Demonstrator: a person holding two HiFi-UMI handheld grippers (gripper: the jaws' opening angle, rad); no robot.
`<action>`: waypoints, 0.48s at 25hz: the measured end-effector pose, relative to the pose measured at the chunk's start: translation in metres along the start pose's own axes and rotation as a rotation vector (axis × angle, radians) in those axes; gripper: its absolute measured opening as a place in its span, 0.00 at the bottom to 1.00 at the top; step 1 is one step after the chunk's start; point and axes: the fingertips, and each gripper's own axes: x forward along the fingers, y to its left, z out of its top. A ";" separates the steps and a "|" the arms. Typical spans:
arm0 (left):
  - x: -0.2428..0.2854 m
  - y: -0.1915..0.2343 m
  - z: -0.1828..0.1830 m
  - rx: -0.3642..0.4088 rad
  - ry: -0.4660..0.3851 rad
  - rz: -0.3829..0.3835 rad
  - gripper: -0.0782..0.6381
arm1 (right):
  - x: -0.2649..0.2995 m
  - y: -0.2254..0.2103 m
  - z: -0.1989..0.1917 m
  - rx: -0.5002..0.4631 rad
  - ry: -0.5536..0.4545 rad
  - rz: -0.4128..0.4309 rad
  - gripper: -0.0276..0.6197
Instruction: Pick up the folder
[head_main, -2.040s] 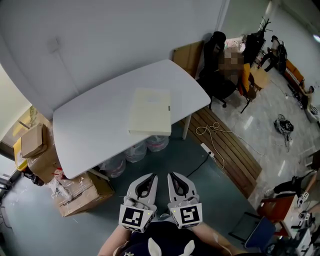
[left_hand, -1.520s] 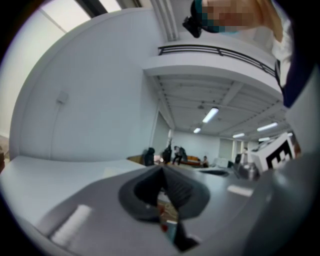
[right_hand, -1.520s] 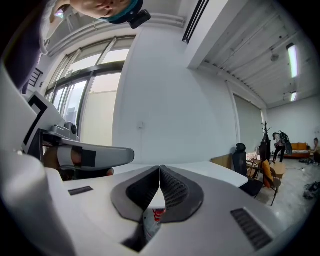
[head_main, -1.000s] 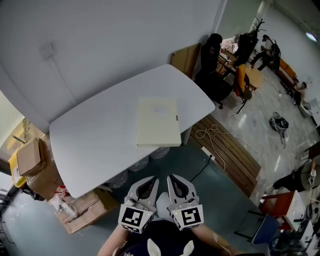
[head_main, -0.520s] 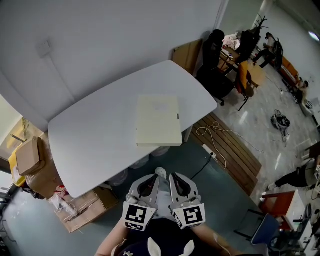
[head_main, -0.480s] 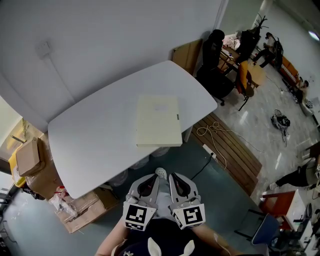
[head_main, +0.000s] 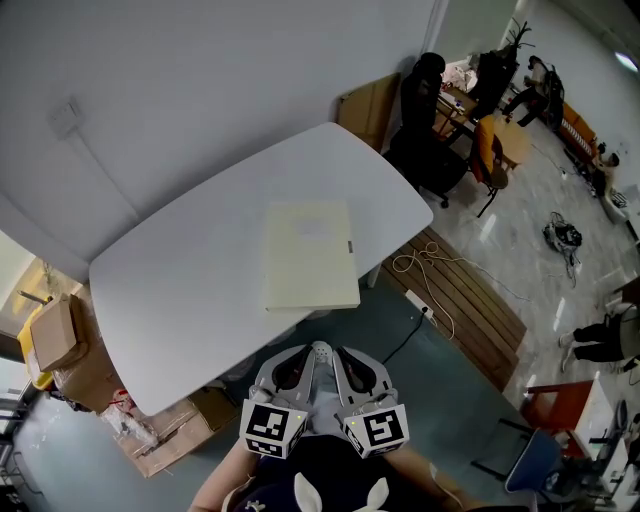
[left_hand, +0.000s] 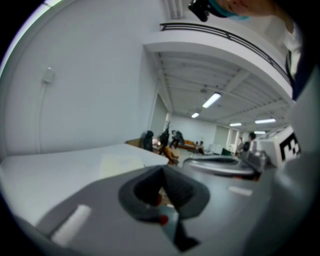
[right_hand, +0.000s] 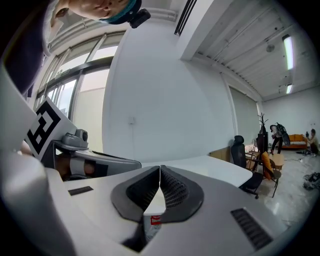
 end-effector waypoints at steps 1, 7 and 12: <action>0.004 0.003 0.000 0.004 0.004 0.002 0.11 | 0.004 -0.003 -0.001 0.000 0.003 0.005 0.06; 0.026 0.018 0.006 0.010 0.022 0.016 0.11 | 0.027 -0.023 0.006 0.004 0.014 0.005 0.06; 0.042 0.026 0.011 0.010 0.030 0.009 0.11 | 0.043 -0.034 0.003 0.011 0.024 0.006 0.06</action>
